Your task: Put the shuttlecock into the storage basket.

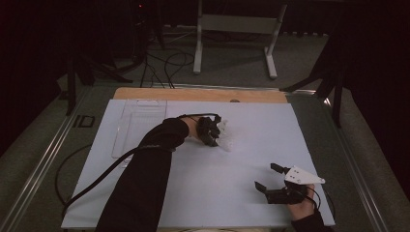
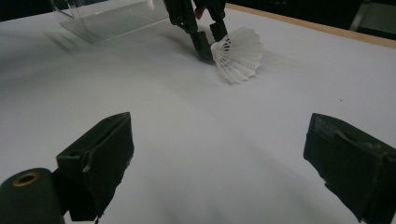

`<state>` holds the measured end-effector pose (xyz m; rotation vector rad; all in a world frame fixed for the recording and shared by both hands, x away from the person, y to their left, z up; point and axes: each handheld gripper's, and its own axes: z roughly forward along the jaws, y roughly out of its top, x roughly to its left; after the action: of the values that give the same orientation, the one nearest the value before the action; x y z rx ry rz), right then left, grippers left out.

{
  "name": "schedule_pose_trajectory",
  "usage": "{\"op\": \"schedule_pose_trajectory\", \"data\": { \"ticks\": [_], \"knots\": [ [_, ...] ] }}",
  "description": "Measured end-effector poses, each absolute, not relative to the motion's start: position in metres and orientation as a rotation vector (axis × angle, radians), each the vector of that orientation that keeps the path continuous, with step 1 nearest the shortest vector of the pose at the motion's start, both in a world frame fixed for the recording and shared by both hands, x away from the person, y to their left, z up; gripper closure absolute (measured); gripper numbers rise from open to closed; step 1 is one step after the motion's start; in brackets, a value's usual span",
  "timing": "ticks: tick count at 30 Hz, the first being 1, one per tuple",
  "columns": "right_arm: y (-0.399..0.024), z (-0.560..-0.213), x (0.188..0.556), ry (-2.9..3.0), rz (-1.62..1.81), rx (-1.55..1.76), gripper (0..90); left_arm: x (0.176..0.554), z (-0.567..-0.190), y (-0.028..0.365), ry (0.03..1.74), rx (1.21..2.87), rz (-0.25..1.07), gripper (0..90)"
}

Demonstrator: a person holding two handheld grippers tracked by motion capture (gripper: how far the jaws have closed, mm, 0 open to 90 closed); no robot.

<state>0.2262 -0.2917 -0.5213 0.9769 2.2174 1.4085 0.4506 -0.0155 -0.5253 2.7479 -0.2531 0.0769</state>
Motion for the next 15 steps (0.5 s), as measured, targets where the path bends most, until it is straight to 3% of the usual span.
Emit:
{"op": "schedule_pose_trajectory", "data": {
  "ticks": [15],
  "knots": [
    [-0.292,-0.520,0.226,2.211,1.403,0.974,8.6,0.445,-0.499,-0.011,-0.122,2.760,0.015,66.2]
  ]
}}
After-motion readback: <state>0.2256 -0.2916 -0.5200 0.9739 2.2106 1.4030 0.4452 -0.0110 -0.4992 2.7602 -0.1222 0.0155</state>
